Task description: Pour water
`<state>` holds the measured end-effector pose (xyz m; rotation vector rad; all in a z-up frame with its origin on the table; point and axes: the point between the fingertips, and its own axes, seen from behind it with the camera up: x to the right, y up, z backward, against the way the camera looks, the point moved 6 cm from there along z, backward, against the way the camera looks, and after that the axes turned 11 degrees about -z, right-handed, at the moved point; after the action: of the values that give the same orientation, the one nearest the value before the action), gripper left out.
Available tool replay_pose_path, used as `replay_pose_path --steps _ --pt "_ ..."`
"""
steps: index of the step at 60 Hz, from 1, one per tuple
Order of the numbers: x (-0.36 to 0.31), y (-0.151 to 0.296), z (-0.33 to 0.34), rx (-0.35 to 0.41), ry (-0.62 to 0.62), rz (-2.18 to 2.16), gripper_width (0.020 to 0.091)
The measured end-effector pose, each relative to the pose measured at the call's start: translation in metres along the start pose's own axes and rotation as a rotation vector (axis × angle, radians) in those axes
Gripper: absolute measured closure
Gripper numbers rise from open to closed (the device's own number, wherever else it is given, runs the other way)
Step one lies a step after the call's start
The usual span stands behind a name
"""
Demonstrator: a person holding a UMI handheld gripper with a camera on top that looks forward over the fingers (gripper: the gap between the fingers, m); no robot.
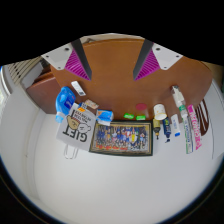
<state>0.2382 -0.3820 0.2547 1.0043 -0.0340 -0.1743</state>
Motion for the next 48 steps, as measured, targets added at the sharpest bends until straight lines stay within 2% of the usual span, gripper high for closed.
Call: replay_pose_path --steps 10,21,32,48 --pt "-0.051 -0.022 -0.009 -0.026 0.090 0.033 0.0248" --pt "-0.158 -0.051 -0.038 -0.026 0.238 0.041 0.0241" --pt "-0.256 -0.064 -0.075 0.020 0.364 0.047 0.0247" --pt "-0.351 -0.075 -0.174 0.071 0.422 0.034 0.0248"
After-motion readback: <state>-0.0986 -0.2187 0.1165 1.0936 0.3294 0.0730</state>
